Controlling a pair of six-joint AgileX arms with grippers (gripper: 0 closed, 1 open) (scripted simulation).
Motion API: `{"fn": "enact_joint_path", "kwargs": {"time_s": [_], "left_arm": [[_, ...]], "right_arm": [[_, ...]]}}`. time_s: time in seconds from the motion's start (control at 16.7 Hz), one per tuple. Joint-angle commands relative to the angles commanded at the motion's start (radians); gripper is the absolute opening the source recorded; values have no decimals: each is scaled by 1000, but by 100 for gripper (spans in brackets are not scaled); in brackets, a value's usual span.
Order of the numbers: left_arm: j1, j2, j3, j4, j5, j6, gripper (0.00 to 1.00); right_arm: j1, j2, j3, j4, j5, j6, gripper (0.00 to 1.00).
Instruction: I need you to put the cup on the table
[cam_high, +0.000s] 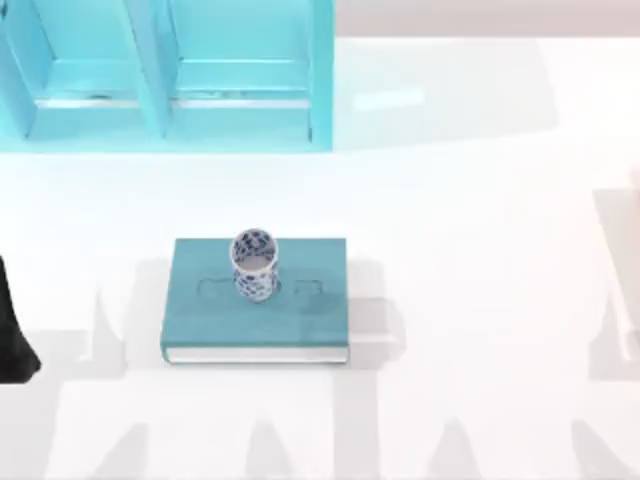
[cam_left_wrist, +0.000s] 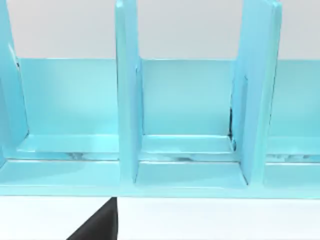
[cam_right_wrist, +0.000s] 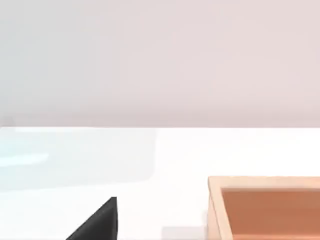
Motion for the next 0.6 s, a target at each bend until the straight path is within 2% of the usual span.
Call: {"fn": "enact_joint_path", "kwargs": {"time_s": [0.3,0.6], "left_arm": [[0,0,0,0,0,0,100],[0,0,0,0,0,0,100]], "right_arm": [[23,54,28,-49,-5,13,100],[128,323,216,-279,-12,88,100]]}}
